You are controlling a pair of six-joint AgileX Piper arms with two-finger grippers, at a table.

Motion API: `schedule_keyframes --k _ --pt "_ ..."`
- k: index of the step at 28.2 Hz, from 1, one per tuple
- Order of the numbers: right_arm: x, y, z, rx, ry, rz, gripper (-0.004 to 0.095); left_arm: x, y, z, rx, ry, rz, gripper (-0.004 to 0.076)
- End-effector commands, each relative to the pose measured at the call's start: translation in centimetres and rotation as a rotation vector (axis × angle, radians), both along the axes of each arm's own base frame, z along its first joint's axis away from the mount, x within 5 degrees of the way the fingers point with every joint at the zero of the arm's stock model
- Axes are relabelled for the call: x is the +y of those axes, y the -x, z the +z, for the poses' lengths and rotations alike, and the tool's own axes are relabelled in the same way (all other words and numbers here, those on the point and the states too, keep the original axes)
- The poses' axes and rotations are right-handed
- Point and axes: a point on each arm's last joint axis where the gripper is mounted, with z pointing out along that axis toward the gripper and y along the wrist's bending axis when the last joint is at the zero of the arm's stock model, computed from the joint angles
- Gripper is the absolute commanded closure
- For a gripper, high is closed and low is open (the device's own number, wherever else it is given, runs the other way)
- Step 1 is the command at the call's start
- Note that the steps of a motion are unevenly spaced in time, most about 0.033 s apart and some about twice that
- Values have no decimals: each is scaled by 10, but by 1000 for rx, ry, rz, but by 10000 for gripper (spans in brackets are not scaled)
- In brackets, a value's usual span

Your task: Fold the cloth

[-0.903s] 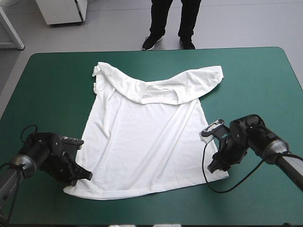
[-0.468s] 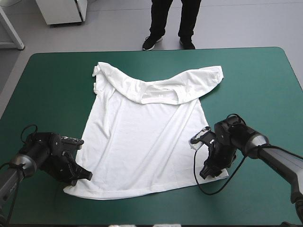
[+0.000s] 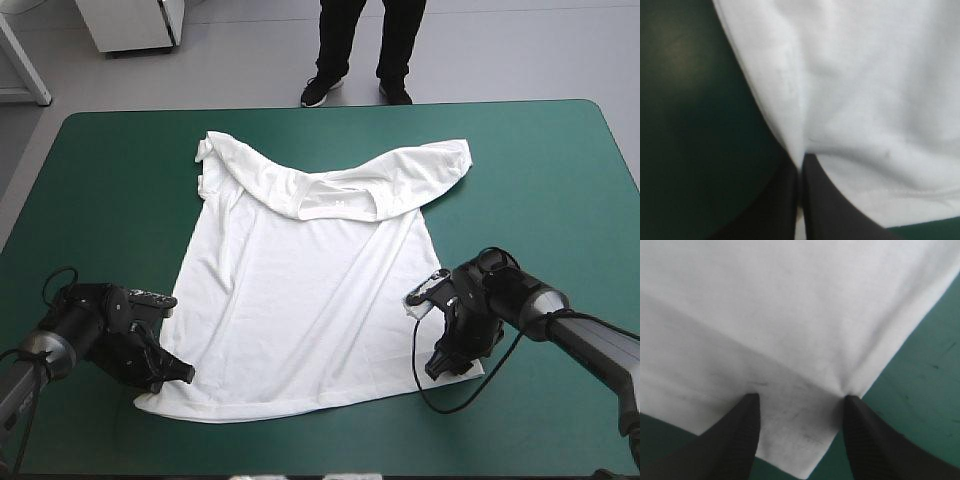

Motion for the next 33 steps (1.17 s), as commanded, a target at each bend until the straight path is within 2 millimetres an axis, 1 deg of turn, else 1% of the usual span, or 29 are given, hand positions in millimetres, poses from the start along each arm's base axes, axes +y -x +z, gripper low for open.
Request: schedule_keyframes --k 1,3,6,8,9,11,13,14,15,17,20,22,23,26,28,30,31,32,33 --pt "-16 12 -16 60 118 26 422 -2 3 0 7 12 0 733" --pt "-18 18 -22 80 124 26 422 -2 3 0 7 12 0 733" --pt "-19 22 -26 102 116 15 425 -2 3 1 4 16 0 733" --pt "-19 23 -27 110 110 10 469 -2 4 2 0 17 0 733" --pt "-18 24 -27 112 105 6 522 -2 4 2 -3 17 0 733" --pt "-17 24 -27 118 95 10 667 -2 4 2 -2 17 0 733" --pt "-16 25 -27 126 83 26 861 -2 4 2 -2 17 0 733" --pt "-16 25 -27 124 80 26 932 -2 4 2 -2 17 0 733" --pt "-16 24 -27 121 79 25 918 -2 4 2 -2 17 0 733" --pt "-15 23 -26 110 73 25 925 -2 3 4 -10 18 0 733" --pt "-11 15 -17 77 56 24 925 -3 -4 15 -31 21 -2 733" --pt "-6 5 -1 31 36 21 925 -4 -10 27 -44 24 -6 733" --pt "-3 -2 10 -3 21 19 925 -4 -13 36 -60 26 -10 733" --pt "5 -19 51 -105 -22 18 925 -6 -23 74 -174 49 -11 733" --pt "9 -26 80 -162 -46 8 925 -7 -25 102 -259 68 -12 733" --pt "10 -32 113 -239 -68 3 925 -8 -24 134 -344 77 -17 733" --pt "11 -35 146 -340 -121 -19 925 -8 -21 164 -433 92 -21 733" --pt "11 -34 164 -395 -153 -21 925 -9 -18 181 -499 109 -26 733" --pt "9 -29 199 -503 -216 -26 925 -11 -11 214 -618 148 -29 733"
